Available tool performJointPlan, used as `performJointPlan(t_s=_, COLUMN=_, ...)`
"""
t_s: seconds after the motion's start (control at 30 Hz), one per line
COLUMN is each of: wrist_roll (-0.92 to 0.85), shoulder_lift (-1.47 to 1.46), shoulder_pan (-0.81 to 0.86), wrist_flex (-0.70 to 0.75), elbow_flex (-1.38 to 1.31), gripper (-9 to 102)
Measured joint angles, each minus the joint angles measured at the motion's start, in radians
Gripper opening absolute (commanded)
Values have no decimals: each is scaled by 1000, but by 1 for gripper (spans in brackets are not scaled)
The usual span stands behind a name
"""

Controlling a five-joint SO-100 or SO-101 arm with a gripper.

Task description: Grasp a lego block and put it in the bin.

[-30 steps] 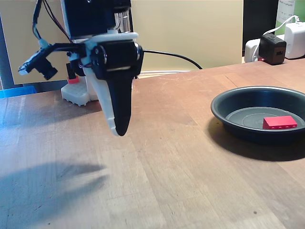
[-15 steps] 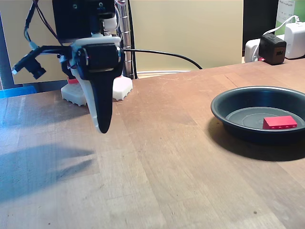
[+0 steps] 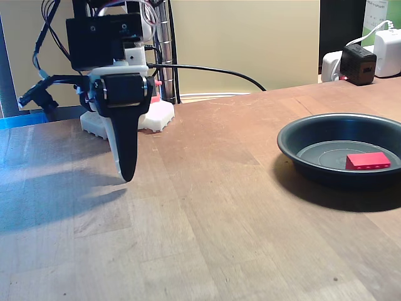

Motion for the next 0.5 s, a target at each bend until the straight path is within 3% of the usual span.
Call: performJointPlan(t_s=0.5, wrist_roll=97, shoulder_lift=144, shoulder_pan=-9, wrist_flex=-107, elbow_flex=176, gripper=0)
